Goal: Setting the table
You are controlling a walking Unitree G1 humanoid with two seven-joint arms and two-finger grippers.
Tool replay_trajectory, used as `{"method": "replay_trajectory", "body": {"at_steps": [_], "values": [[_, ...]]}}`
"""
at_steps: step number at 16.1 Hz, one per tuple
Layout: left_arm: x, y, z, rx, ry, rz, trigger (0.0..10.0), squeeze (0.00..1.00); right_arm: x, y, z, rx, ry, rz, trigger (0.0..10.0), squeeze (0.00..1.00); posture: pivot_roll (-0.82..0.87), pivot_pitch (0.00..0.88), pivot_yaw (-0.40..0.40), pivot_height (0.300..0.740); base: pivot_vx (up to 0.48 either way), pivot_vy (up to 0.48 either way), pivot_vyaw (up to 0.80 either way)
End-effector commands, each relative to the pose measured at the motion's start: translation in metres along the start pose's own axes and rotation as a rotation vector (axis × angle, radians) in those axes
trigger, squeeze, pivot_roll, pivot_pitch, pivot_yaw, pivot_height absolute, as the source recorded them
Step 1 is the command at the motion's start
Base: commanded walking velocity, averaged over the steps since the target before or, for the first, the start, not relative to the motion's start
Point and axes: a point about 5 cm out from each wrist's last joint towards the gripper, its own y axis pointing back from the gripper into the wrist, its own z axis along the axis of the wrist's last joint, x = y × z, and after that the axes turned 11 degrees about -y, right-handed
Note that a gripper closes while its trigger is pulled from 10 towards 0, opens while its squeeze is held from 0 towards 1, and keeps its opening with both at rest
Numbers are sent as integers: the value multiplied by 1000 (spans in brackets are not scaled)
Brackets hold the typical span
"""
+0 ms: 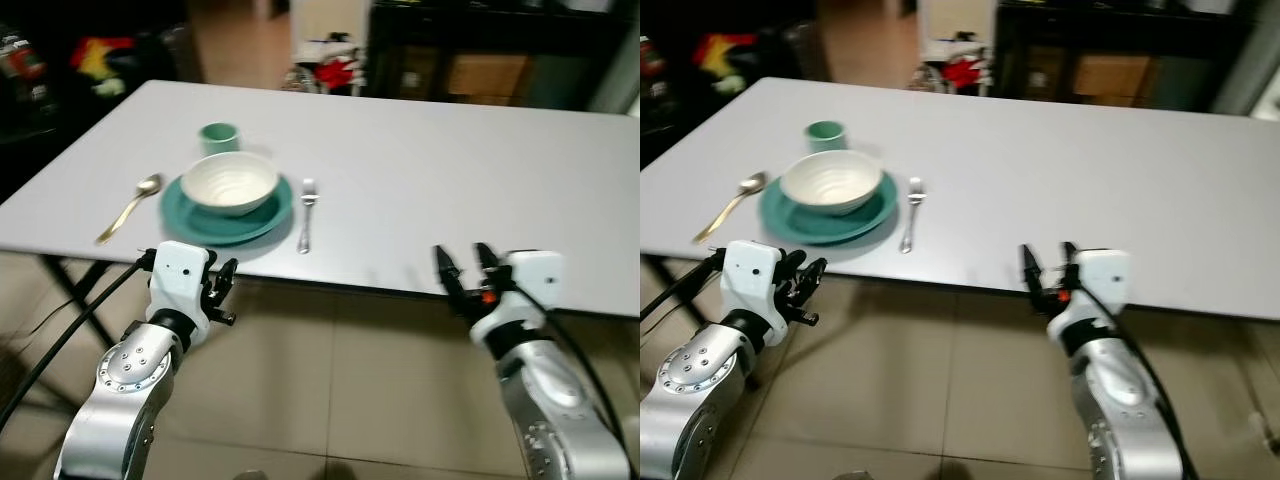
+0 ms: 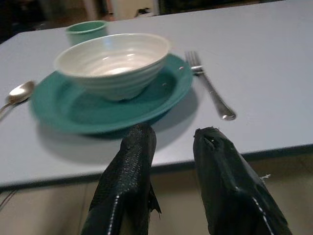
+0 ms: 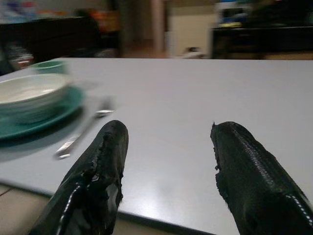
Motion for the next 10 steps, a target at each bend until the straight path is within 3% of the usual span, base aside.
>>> {"method": "replay_trajectory", "body": {"at_steps": [1,6,7,10], "values": [[2,-4,4,-13,-19,20,10000,0,0,-1,-4,4,-6,4,10000,0,51,0,16,740,0,0,800],[5,-9,11,-39,-9,66,10000,0,-3,-3,-7,16,-44,-9,10000,0,76,0,4,740,0,0,800],[8,-12,19,-68,37,79,10000,0,-5,-4,-5,12,-49,-6,10000,0,55,0,0,740,0,0,800],[5,-19,20,-76,25,73,10000,0,-13,-5,3,-14,-31,-39,10000,0,22,0,5,740,0,0,800]]}}
